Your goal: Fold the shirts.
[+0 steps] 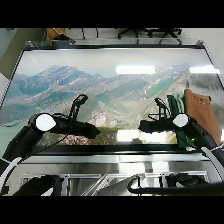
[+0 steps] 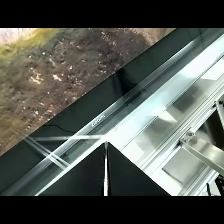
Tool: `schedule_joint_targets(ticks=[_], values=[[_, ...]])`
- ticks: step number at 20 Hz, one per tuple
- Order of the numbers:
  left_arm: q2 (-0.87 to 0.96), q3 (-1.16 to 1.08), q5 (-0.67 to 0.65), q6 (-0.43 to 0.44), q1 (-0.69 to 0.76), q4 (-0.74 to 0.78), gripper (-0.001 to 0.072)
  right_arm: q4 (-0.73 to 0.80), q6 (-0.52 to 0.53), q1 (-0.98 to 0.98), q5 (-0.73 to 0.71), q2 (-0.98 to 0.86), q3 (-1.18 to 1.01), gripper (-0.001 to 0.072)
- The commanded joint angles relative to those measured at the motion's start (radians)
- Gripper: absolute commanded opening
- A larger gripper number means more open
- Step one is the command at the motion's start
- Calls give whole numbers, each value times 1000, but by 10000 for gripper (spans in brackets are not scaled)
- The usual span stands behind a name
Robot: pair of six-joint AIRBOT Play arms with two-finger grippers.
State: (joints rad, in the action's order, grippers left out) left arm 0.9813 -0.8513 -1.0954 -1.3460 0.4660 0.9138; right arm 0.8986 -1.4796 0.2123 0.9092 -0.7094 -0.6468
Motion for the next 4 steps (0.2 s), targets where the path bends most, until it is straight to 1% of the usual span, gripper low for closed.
schedule_joint_targets(ticks=[1,4], values=[[35,-48,-3,-6,9,1,14,-2,0,2,-3,-2,1,16],[29,-45,-4,-8,9,2,14,-2,0,2,-4,-2,1,16]])
